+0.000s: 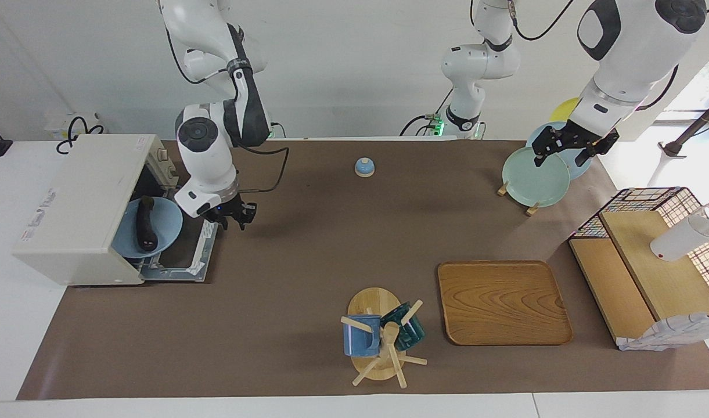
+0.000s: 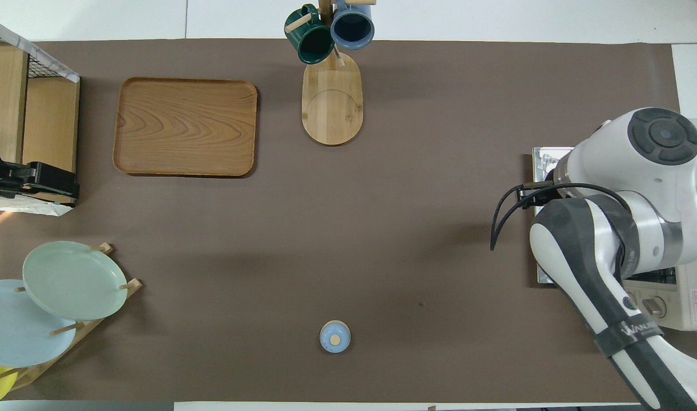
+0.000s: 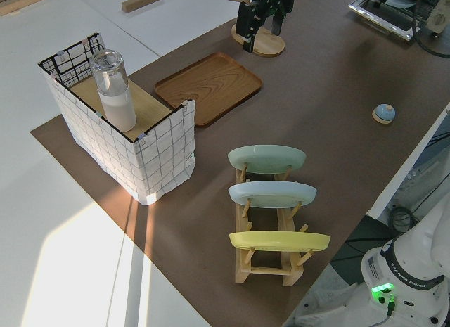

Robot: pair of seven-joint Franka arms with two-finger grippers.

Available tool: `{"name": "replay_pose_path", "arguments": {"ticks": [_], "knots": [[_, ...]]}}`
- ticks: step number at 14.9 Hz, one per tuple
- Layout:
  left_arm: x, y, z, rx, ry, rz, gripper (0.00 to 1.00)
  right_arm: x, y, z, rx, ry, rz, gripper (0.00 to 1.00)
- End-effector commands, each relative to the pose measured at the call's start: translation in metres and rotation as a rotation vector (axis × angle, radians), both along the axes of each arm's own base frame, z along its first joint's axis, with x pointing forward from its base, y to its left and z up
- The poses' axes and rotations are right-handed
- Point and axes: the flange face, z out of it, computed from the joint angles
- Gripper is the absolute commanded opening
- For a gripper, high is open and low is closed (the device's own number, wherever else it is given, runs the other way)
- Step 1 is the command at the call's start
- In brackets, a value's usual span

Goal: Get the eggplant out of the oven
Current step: 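Grasp the purple eggplant inside the oven with the right gripper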

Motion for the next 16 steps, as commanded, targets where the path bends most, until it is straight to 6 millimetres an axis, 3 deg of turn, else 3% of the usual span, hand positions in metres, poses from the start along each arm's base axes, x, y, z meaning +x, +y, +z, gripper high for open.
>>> {"name": "replay_pose_path", "arguments": {"ticks": [1,4,9,13,16], "knots": [[-0.001,0.002,0.004,0.020,-0.001,0.001,1.00,-0.001,-0.030,-0.001,-0.017,0.019,0.062,0.57],[-0.001,0.002,0.004,0.020,-0.001,0.001,1.00,-0.004,-0.062,-0.008,-0.023,0.023,0.105,0.57],[-0.001,0.002,0.004,0.020,-0.001,0.001,1.00,-0.017,-0.081,-0.028,-0.011,-0.030,0.167,0.50],[-0.001,0.002,0.004,0.020,-0.001,0.001,1.00,-0.024,-0.083,-0.036,-0.007,-0.043,0.193,0.33],[-0.001,0.002,0.004,0.020,-0.001,0.001,1.00,-0.024,-0.083,-0.035,-0.007,-0.042,0.201,0.02]]}}
